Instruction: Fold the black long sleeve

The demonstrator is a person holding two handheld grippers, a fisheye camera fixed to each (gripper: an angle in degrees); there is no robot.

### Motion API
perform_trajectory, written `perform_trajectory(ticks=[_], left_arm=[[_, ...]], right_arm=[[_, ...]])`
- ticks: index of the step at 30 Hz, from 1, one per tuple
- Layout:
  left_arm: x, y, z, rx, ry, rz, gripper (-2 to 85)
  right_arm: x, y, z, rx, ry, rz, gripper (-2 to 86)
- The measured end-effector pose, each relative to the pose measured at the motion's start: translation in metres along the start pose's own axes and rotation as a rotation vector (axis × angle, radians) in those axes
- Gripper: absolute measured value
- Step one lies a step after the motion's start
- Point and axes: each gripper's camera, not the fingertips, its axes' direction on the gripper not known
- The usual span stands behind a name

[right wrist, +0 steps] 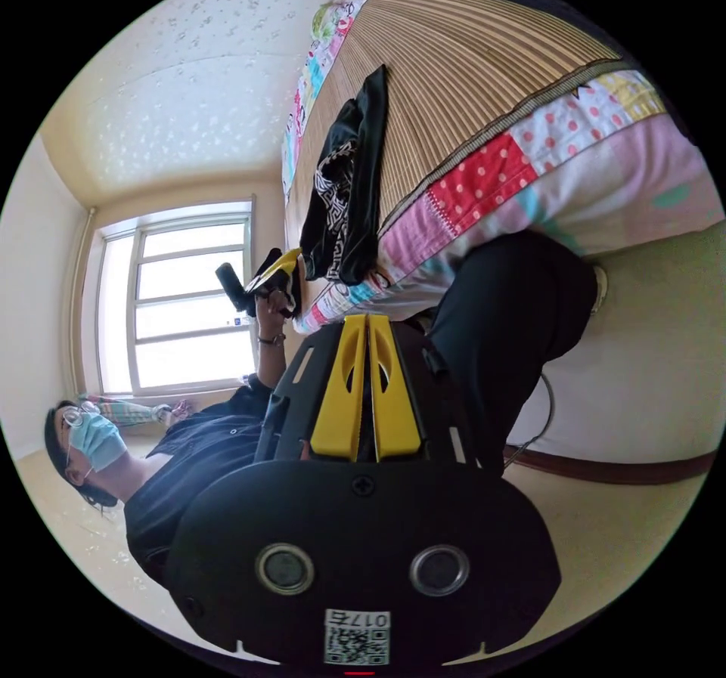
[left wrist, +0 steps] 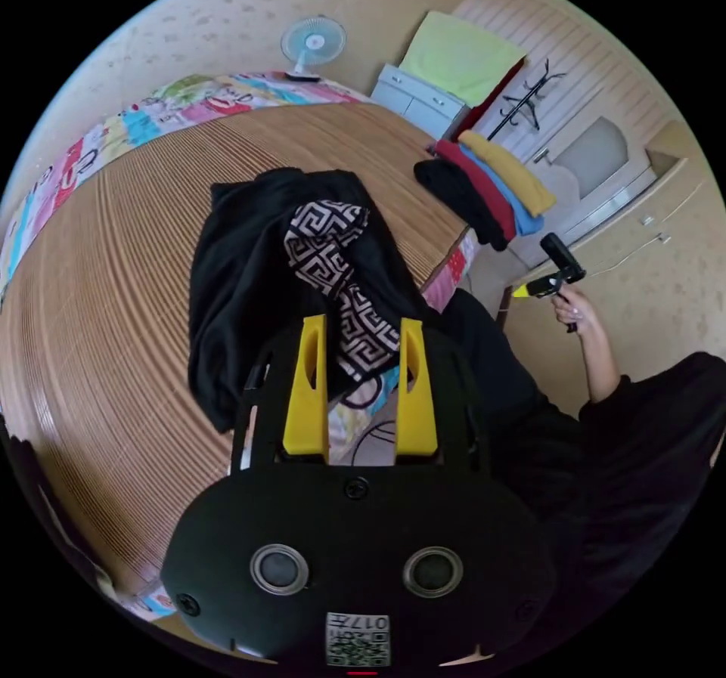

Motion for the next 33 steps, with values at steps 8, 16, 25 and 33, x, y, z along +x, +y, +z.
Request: perform_trajectory(ticks=[8, 16, 25, 33], left_arm=[[-0.042, -0.022, 0.079, -0.163, -0.211, -0.039, 5.7], [-0.113, 0.052, -0.106, 0.450, 0.659, -0.123, -0.6], [-0.102, 0.091, -0.265, 0.683, 1.104, 0.228, -0.5], [-0.069, 0.118, -0.292, 0.680, 1.201, 0.292, -0.6]], right_arm=[[0.003, 0.029, 0.001, 0.055, -0.062, -0.069, 0.3], [0.021, 0.051, 0.003, 0.092, -0.089, -0.095, 0.4], [0.004, 0.067, 0.049, 0.035, -0.159, -0.274, 2.9], [-0.069, 0.107, 0.098, 0.019, -0.012, -0.622, 7.9]])
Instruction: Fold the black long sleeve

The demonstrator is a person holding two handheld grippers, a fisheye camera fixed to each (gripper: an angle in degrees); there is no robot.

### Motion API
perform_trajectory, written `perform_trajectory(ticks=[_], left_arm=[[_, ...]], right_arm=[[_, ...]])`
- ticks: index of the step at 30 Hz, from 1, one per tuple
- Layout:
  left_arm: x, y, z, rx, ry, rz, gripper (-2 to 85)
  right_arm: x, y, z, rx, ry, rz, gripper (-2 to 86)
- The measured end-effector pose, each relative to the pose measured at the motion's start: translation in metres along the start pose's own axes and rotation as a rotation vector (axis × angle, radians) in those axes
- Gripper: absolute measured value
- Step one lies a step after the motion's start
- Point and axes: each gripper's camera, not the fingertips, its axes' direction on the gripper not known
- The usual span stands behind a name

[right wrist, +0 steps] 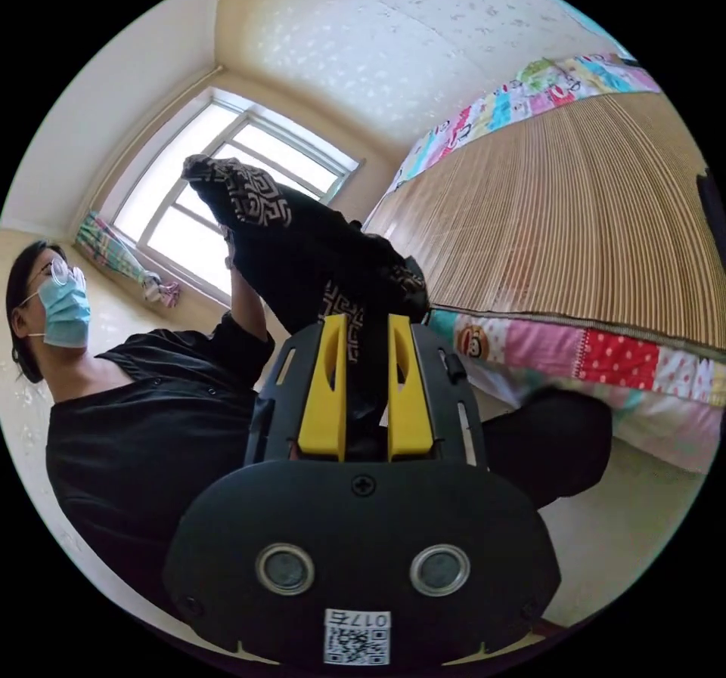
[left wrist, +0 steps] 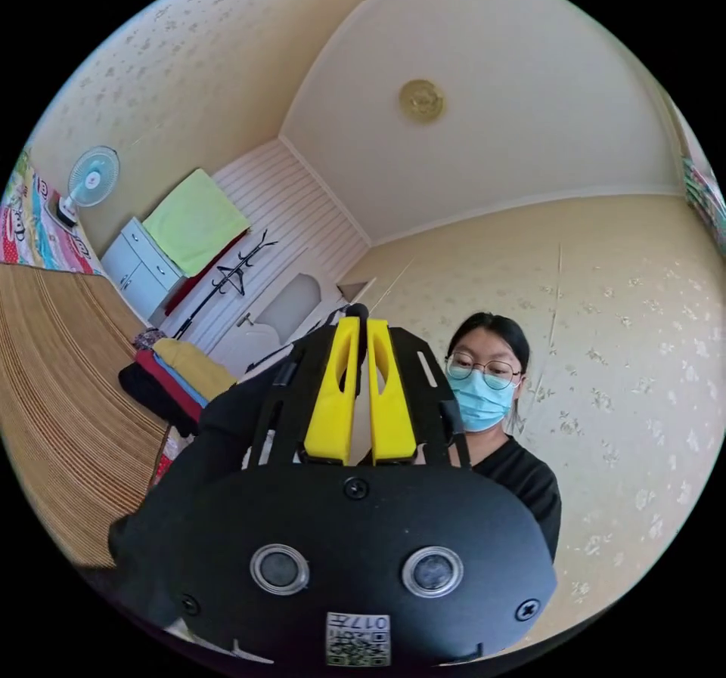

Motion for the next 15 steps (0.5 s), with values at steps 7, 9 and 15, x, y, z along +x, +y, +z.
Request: perform_trajectory(ticks=[7, 9, 15], left_arm=[[0.028, 0.017, 0.006, 0.028, 0.157, -0.001, -0.7], [0.041, 0.019, 0.009, 0.023, 0.176, 0.013, -0.7], [0.078, 0.024, 0.021, 0.005, 0.197, 0.048, -0.7]], right_arm=[[-0.054, 0.011, 0.044, -0.016, -0.047, -0.162, 10.1], [-0.072, 0.016, 0.057, -0.021, -0.031, -0.216, 11.7], [-0.144, 0.042, 0.085, 0.076, 0.011, -0.443, 14.0]])
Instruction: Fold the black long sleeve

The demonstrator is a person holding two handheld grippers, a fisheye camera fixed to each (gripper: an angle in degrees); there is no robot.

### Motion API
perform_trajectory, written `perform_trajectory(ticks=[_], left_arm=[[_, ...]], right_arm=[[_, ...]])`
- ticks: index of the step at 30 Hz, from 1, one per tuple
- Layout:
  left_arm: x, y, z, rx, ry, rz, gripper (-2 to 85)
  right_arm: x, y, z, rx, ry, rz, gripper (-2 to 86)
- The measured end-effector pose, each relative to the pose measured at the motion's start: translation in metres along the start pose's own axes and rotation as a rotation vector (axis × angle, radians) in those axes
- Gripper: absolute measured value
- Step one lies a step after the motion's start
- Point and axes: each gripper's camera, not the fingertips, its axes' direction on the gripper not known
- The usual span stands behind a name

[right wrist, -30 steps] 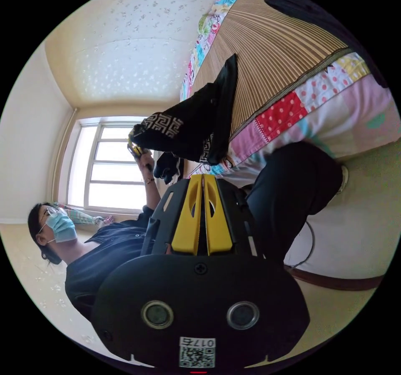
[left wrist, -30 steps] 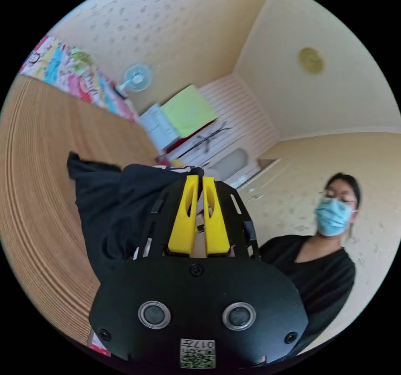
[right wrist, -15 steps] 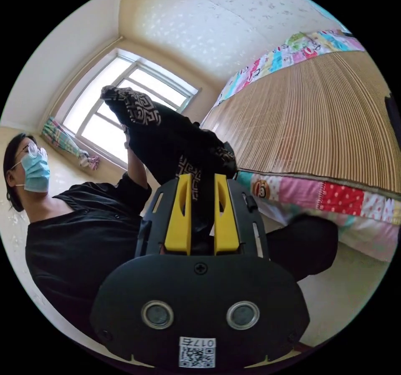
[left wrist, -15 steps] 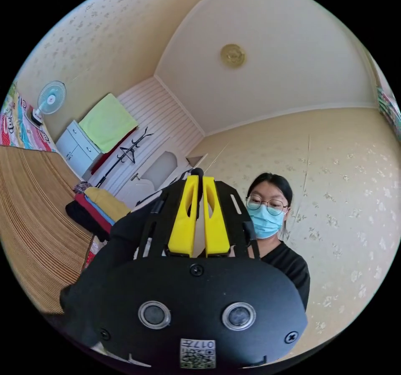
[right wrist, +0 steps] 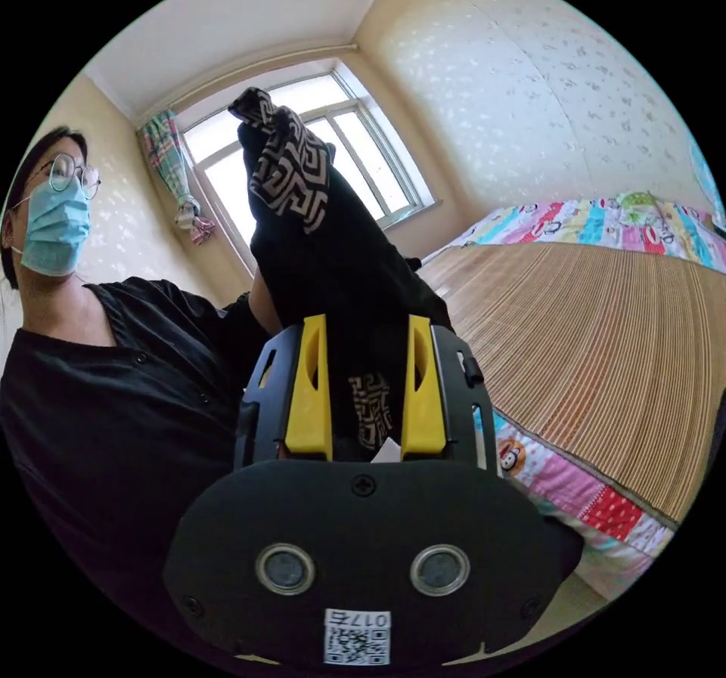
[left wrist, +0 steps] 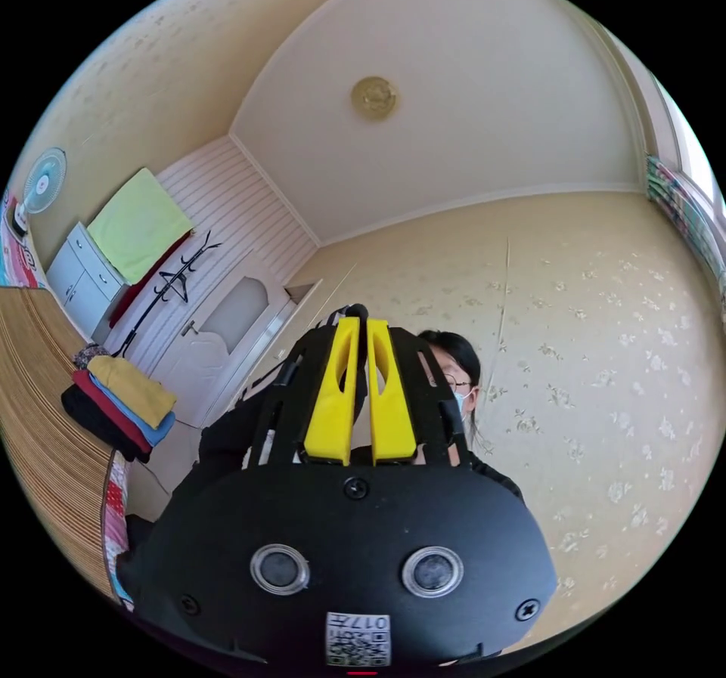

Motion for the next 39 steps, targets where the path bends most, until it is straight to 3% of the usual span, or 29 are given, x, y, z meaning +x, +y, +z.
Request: perform_trajectory(ticks=[3, 13, 18, 23, 25, 28, 33, 35, 37, 39], left_arm=[[0.010, 0.003, 0.009, -0.014, -0.001, 0.009, -0.7], [0.013, 0.011, 0.027, -0.016, 0.011, -0.010, -0.6], [0.022, 0.013, 0.016, 0.023, -0.004, -0.020, -0.6], [0.072, 0.018, -0.023, 0.021, -0.258, 0.016, -0.5], [0.090, 0.022, -0.048, -0.002, -0.529, -0.013, -0.6], [0.097, 0.031, -0.069, -0.023, -0.796, -0.067, -0.6], [0.126, 0.058, -0.025, -0.076, -0.818, 0.166, -0.6], [0.134, 0.069, -0.001, -0.074, -0.921, 0.262, -0.6], [0.121, 0.075, 0.021, 0.006, -1.075, 0.219, -0.7], [0.121, 0.084, 0.039, 0.100, -1.052, 0.280, -0.7]], right_arm=[[-0.028, -0.007, 0.002, 0.076, 0.029, -0.063, 13.2], [-0.081, -0.011, 0.035, 0.007, 0.240, -0.150, 2.9], [-0.102, -0.018, -0.009, 0.242, 0.326, -0.091, 1.5], [-0.149, -0.050, -0.094, 0.515, 0.338, -0.100, 1.0], [-0.162, -0.063, -0.111, 0.570, 0.325, -0.083, 1.0], [-0.180, -0.092, -0.125, 0.566, 0.248, -0.048, 1.0], [-0.218, -0.096, -0.138, 0.669, 0.235, -0.122, 1.1], [-0.230, -0.079, -0.150, 0.817, 0.314, -0.074, 1.1], [-0.226, -0.076, -0.153, 0.853, 0.330, -0.009, 1.0], [-0.222, -0.074, -0.155, 0.879, 0.299, 0.021, 1.0]])
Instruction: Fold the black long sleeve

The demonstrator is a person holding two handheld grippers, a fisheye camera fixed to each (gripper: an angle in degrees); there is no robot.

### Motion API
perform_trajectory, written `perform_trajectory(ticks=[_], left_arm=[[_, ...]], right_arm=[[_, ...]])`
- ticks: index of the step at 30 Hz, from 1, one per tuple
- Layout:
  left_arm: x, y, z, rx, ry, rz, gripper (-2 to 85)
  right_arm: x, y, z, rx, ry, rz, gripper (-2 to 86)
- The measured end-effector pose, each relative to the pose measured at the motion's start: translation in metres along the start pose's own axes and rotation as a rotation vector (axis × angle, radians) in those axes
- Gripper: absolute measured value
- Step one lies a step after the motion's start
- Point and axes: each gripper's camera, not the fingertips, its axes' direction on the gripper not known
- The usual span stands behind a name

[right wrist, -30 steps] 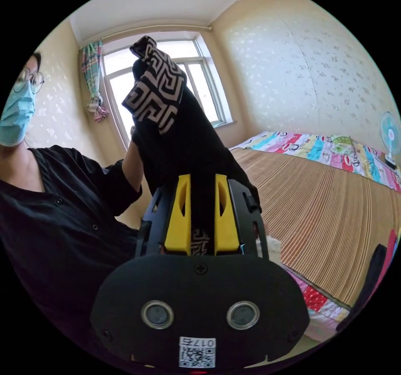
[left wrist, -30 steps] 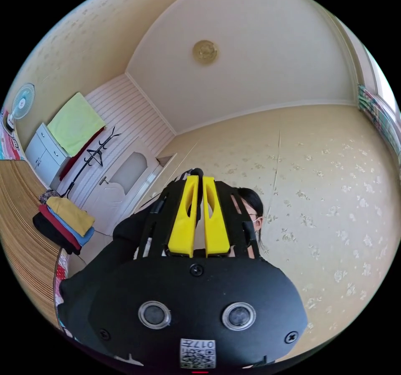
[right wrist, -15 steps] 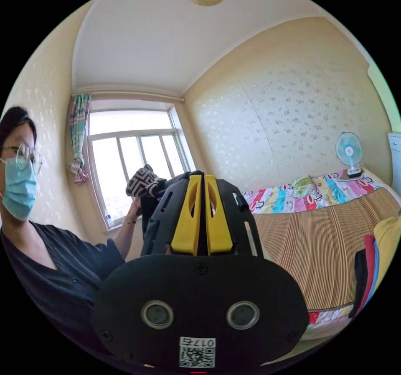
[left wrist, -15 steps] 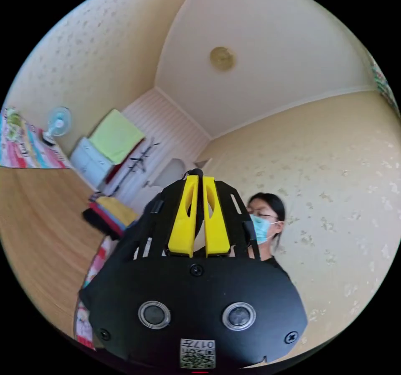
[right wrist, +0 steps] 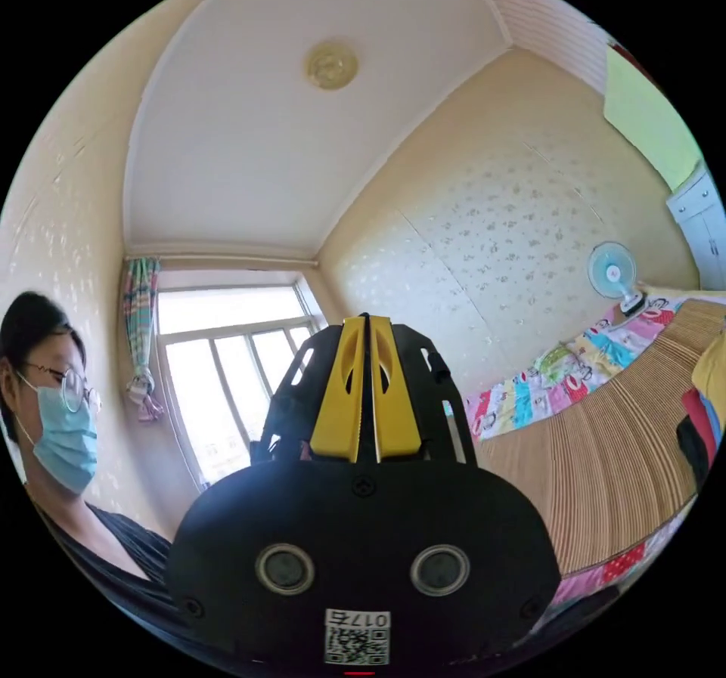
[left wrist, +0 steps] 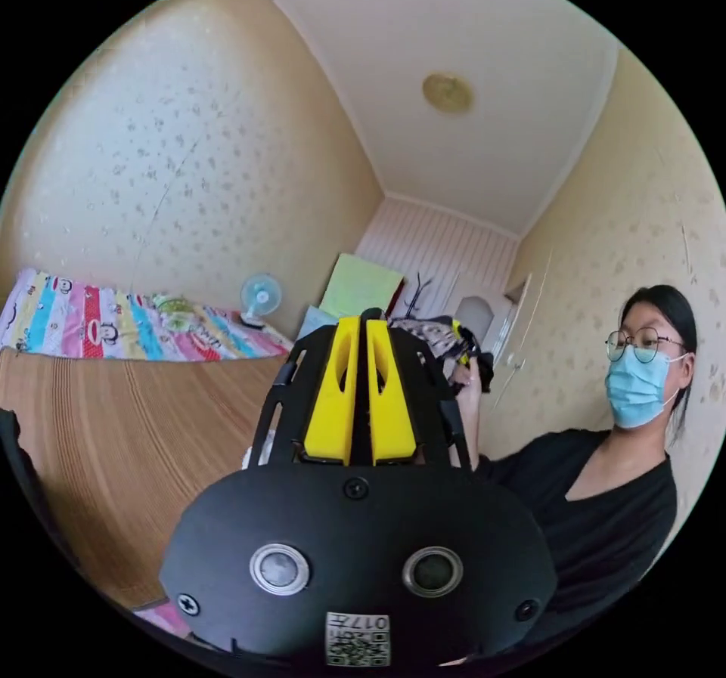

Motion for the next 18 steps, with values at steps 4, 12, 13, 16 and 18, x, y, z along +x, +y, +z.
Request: perform_trajectory(ticks=[4, 12, 13, 16, 18], left_arm=[[0.062, 0.026, -0.014, 0.325, -0.063, 0.090, -0.7], [0.165, 0.061, -0.010, 0.771, -0.283, 0.378, -0.6], [0.169, 0.057, -0.005, 0.773, -0.309, 0.421, -0.6], [0.159, 0.033, 0.013, 0.695, -0.363, 0.504, -0.6], [0.136, 0.011, 0.027, 0.628, -0.395, 0.533, -0.5]], right_arm=[[-0.017, 0.009, -0.032, 0.192, -0.066, -0.074, 1.1], [-0.059, 0.020, -0.056, 0.380, -0.051, -0.262, 0.9], [-0.061, 0.019, -0.052, 0.381, 0.010, -0.282, 0.8], [-0.051, 0.013, -0.027, 0.365, 0.165, -0.350, 0.7], [-0.033, 0.006, 0.000, 0.328, 0.224, -0.389, 0.7]])
